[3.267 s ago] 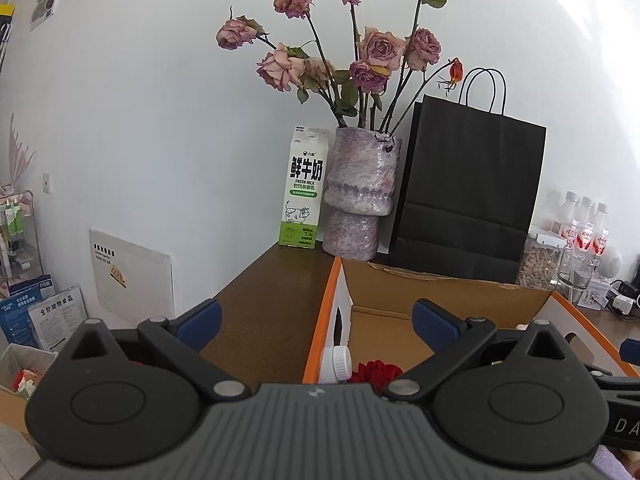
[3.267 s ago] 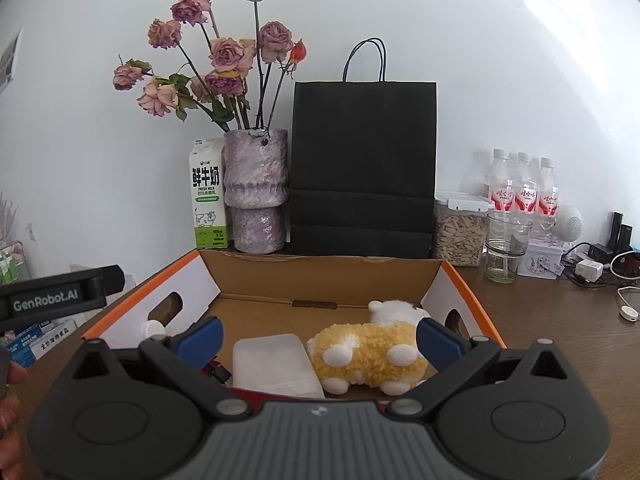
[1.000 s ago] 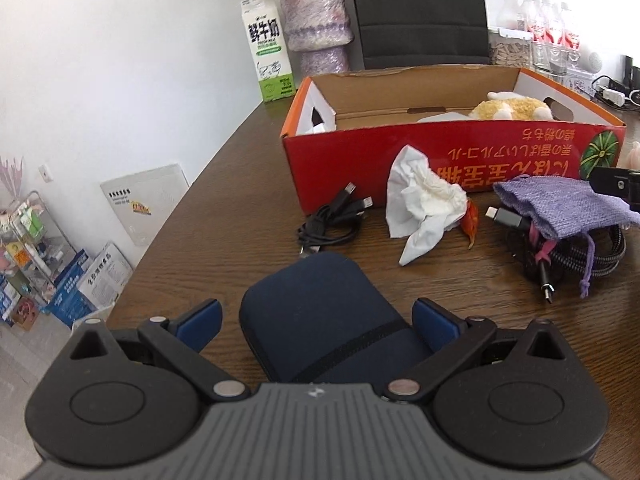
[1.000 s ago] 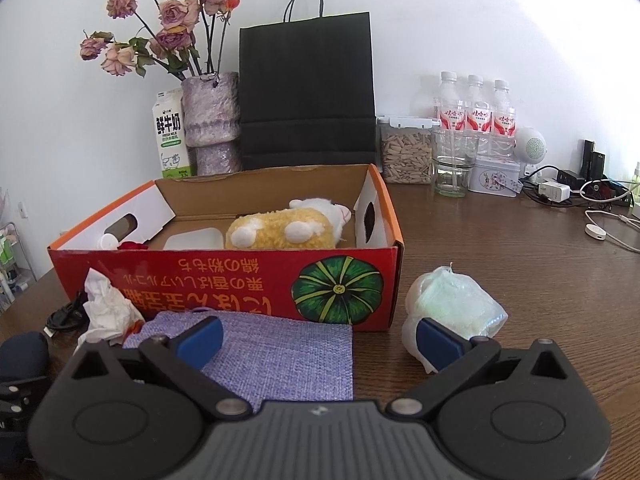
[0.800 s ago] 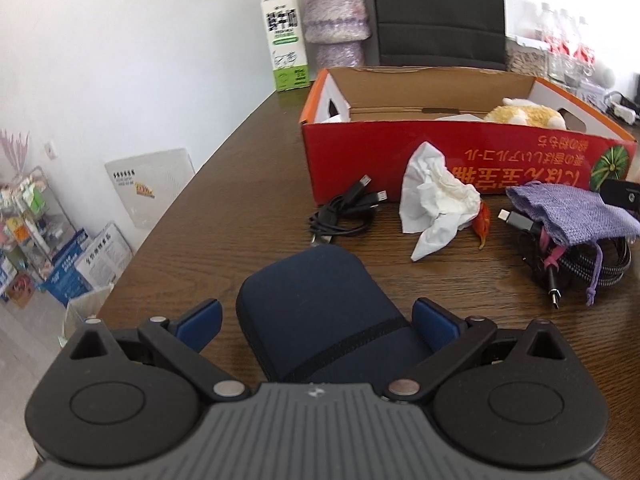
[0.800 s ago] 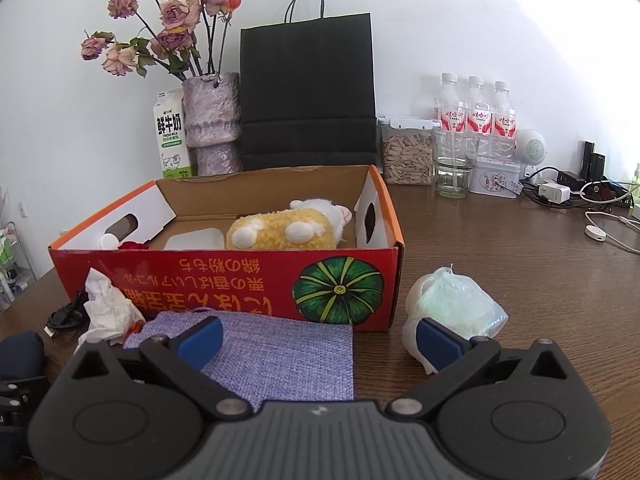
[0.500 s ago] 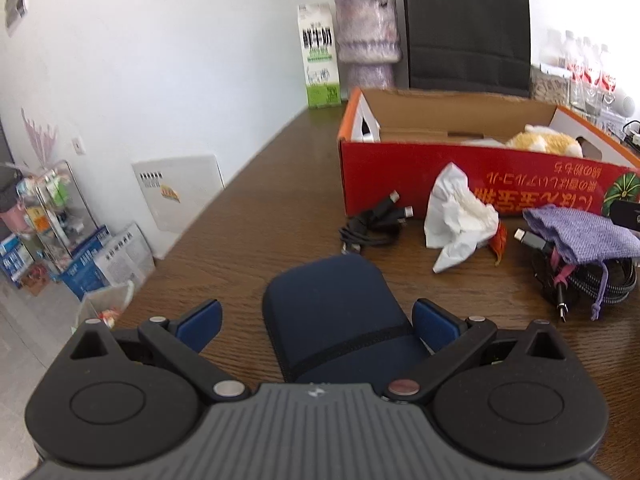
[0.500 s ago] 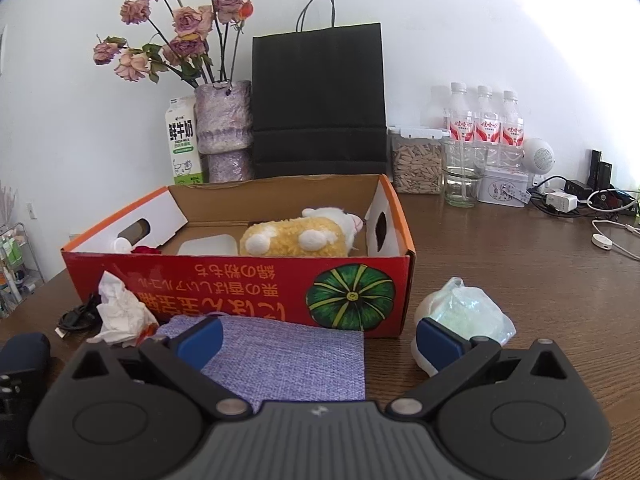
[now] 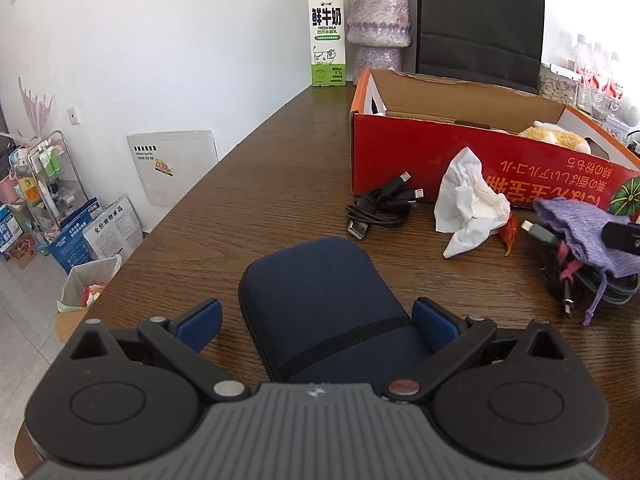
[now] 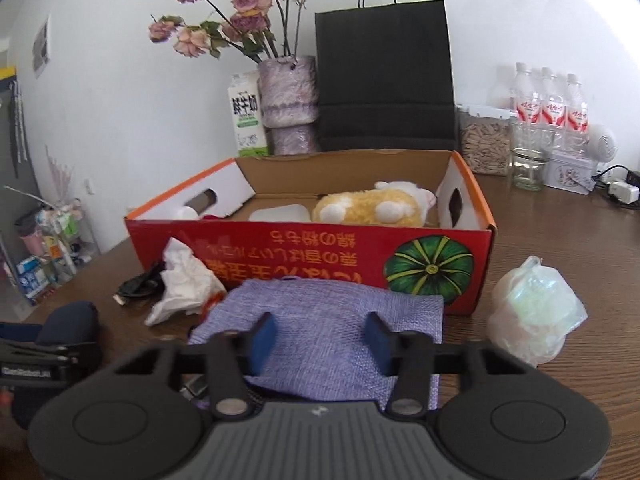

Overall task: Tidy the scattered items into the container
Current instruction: 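Grasp the purple cloth bag with the right gripper while the left approaches the navy case, then grasp the navy zip case with the left gripper while the right holds the purple bag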

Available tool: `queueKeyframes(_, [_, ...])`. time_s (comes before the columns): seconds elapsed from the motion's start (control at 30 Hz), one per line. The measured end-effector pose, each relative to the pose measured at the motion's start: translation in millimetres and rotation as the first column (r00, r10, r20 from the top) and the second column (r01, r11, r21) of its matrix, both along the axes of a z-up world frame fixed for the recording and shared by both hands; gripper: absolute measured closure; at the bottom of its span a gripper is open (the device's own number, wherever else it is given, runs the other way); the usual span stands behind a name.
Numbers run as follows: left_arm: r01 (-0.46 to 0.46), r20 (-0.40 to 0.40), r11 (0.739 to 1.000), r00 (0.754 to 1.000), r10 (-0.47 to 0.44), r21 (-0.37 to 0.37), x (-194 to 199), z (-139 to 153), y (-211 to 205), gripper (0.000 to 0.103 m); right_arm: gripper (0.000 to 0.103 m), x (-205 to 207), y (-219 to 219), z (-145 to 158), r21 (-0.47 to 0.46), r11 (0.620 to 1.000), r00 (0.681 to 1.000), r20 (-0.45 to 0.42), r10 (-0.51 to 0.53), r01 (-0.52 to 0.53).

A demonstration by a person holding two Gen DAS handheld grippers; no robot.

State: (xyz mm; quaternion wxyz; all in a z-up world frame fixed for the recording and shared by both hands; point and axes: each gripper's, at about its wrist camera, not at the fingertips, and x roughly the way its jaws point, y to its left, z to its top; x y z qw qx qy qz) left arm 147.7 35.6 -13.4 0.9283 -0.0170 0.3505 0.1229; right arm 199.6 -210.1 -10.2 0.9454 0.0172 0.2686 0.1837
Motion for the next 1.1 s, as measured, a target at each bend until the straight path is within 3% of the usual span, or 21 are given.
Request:
queueKeyframes(0.1, [0.002, -0.002, 1.000, 1.000, -0.002, -0.002, 1, 0, 0, 0.000, 0.097, -1, -3, 1, 0.022, 1.000, 1.000, 0.000, 0.001, -0.001])
queueKeyframes(0.17, [0.002, -0.003, 1.000, 1.000, -0.002, -0.001, 1, 0, 0, 0.000, 0.103, 0, -4, 0, 0.035, 0.999, 1.000, -0.007, 0.010, -0.009])
queueKeyframes(0.3, [0.000, 0.000, 1.000, 1.000, 0.000, 0.012, 0, 3, -1, 0.000, 0.103, -2, -3, 1, 0.043, 0.999, 1.000, 0.007, 0.018, -0.019])
queueKeyframes(0.33, [-0.002, 0.007, 1.000, 1.000, 0.002, 0.020, -1, 5, -2, 0.000, 0.100, -1, -4, 1, 0.046, 0.999, 1.000, 0.007, 0.010, -0.010])
queueKeyframes(0.37, [-0.003, 0.020, 1.000, 1.000, 0.003, 0.029, -3, 8, -2, 0.000, 0.091, 0, -4, 1, 0.043, 0.999, 1.000, 0.008, -0.003, 0.003])
queueKeyframes(0.43, [-0.005, 0.047, 0.999, 0.999, 0.002, 0.044, -8, 15, -2, 0.000, 0.054, 0, -5, 2, 0.033, 0.999, 0.999, 0.015, -0.037, 0.037])
queueKeyframes(0.47, [-0.006, 0.054, 0.999, 0.999, 0.003, 0.053, -9, 18, -2, 0.000, 0.008, -1, -5, 3, 0.035, 0.998, 0.999, 0.023, -0.046, 0.045])
queueKeyframes(0.5, [-0.010, 0.050, 0.998, 0.999, 0.007, 0.060, -9, 19, -1, 0.000, 0.002, -2, -6, 4, 0.037, 0.998, 0.998, 0.038, -0.051, 0.050])
queueKeyframes(0.7, [-0.021, 0.019, 0.999, 1.000, 0.021, 0.026, -6, 20, 6, 0.000, 0.000, 9, 1, -3, -0.025, 0.997, 0.997, -0.010, -0.076, 0.076])
queueKeyframes(0.9, [-0.006, 0.024, 1.000, 1.000, 0.006, 0.010, -15, 28, 4, 0.000, 0.000, 12, 1, -8, -0.028, 0.996, 0.996, -0.035, -0.086, 0.085])
queueKeyframes(1.0, [-0.037, -0.029, 0.998, 0.999, 0.036, -0.053, -10, 26, 9, 0.000, 0.000, 11, 2, -9, -0.038, 0.996, 0.996, -0.034, -0.088, 0.086])
queueKeyframes(1.1, [-0.078, -0.093, 0.981, 0.994, 0.062, -0.175, -4, 15, 19, 0.000, 0.000, 11, 2, -8, -0.037, 0.995, 0.995, -0.033, -0.090, 0.089])
